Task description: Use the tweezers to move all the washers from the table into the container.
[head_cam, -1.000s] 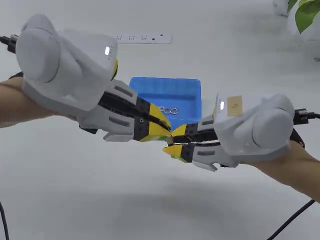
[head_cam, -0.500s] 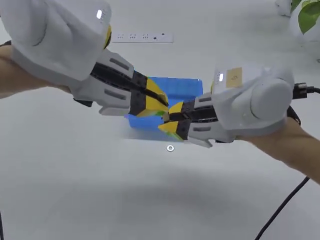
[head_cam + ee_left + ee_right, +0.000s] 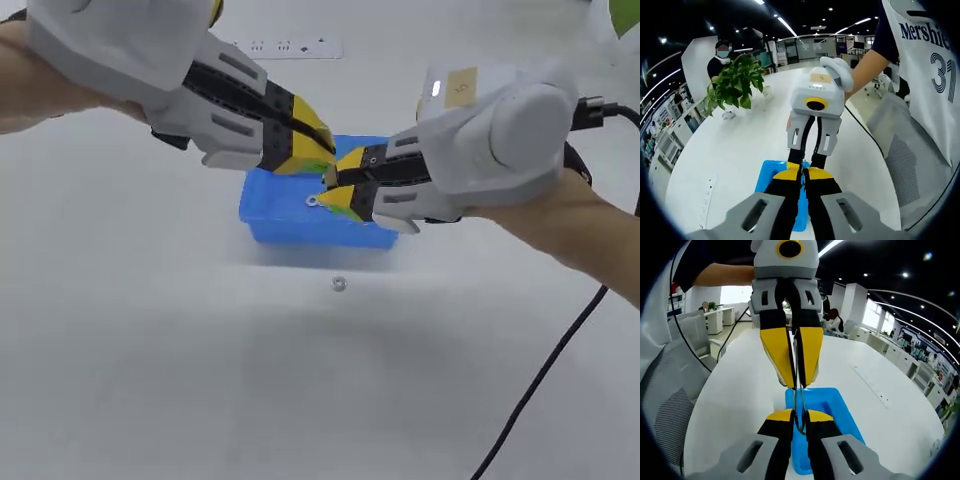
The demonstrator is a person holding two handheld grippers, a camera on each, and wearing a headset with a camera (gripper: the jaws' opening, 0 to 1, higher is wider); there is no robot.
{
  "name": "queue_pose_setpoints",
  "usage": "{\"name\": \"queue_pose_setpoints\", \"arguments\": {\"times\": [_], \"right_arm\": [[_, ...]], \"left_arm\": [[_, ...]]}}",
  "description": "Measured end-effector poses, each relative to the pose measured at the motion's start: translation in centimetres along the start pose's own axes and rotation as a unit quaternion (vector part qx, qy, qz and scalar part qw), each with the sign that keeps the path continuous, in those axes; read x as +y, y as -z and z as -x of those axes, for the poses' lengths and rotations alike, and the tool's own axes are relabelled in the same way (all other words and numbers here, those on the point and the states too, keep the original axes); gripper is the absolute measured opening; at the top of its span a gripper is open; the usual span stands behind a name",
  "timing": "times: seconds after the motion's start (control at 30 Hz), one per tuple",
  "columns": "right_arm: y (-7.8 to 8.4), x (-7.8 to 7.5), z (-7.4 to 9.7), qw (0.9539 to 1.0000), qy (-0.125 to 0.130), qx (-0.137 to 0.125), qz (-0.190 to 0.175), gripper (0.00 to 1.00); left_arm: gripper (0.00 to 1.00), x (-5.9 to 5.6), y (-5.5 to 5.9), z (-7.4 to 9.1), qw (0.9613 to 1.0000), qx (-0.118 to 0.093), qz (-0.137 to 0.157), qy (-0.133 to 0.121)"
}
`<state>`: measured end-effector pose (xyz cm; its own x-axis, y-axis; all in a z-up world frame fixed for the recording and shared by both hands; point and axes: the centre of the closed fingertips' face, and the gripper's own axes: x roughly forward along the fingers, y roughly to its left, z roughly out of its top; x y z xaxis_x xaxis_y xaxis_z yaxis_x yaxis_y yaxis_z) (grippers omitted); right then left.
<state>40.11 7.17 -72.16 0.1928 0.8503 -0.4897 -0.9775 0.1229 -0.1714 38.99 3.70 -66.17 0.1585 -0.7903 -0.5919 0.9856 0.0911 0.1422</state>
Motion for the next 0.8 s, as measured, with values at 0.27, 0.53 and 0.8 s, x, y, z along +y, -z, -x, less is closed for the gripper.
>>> {"name": "queue_pose_setpoints", "arguments": {"times": [0.27,0.53,0.8], "right_arm": [[1.3,-1.4,-0.8,0.9999,0.006,0.001,-0.016,0.10],[3.2,-2.1,-1.6,0.9994,0.004,0.013,-0.032,0.10],[4.3,-2.4,-2.4,0.9988,0.001,0.022,-0.045,0.10]], "left_arm": [[0.07,1.8,1.3,-1.1,0.9998,-0.001,0.018,0.003],[0.07,2.8,3.1,-2.8,0.9995,0.009,0.029,0.010],[0.07,3.5,4.5,-3.6,0.9989,0.011,0.044,0.016]]}}
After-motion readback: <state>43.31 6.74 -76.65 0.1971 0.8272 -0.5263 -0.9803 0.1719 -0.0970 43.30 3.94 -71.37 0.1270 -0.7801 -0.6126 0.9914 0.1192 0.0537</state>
